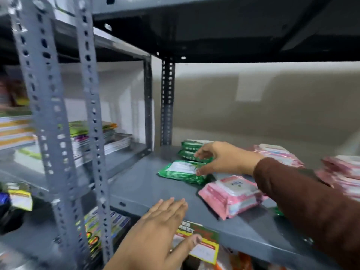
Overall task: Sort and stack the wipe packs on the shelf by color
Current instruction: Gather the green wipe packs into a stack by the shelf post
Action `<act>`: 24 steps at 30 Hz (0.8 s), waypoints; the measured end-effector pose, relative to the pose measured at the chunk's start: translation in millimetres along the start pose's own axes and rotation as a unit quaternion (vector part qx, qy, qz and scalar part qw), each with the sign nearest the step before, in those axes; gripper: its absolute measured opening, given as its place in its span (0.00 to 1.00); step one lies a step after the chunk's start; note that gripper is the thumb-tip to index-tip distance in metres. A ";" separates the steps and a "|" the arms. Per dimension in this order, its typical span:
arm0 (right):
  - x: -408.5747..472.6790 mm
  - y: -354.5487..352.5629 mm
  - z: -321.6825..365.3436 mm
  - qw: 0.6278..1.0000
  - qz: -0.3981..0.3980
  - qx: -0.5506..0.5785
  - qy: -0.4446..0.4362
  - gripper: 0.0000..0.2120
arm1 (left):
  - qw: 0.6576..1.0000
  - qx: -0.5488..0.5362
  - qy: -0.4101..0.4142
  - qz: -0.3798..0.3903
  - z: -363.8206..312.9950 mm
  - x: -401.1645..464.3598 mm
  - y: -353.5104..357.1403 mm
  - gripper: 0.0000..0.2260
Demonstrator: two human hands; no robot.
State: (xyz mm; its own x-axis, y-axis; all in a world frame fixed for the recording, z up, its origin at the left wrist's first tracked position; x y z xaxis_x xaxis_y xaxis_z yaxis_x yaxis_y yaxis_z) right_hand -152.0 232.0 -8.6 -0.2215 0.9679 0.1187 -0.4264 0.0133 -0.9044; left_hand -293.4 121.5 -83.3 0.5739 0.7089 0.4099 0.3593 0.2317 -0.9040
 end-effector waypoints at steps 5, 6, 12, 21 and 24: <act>37.4 31.4 -5.2 0.997 0.072 -0.009 0.034 0.36 | 1.000 0.002 0.003 -0.009 14.3 -5.0 20.5 0.31; 39.6 33.5 -5.6 0.996 0.076 -0.013 0.041 0.37 | 1.000 -0.001 0.011 -0.016 16.5 -4.9 25.8 0.31; 40.6 30.0 6.1 0.991 0.040 -0.115 0.056 0.41 | 0.997 0.005 0.022 -0.074 16.9 -4.7 22.5 0.32; 39.7 31.0 8.7 0.983 0.121 0.005 0.138 0.16 | 0.996 0.022 0.035 -0.084 16.5 -4.4 23.8 0.32; 44.0 27.2 18.7 0.974 0.170 -0.147 0.036 0.40 | 0.995 0.027 0.034 -0.093 16.8 -4.1 23.3 0.32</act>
State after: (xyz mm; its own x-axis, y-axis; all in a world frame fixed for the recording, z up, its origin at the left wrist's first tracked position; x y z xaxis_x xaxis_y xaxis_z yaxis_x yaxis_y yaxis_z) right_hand -189.8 270.3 -20.3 -0.2389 0.9441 -0.2272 -0.0676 -0.2496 -0.9660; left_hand -299.8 135.2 -108.1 0.5500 0.6049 0.5758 0.4246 0.3912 -0.8165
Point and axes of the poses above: each hand's wrist, its own x-axis towards the middle knuckle, its own y-axis out of the palm, z = x × y, the point moved 10 cm from there along x, towards the middle knuckle, and after that the axes turned 6 degrees about x, right-handed, at the moved point
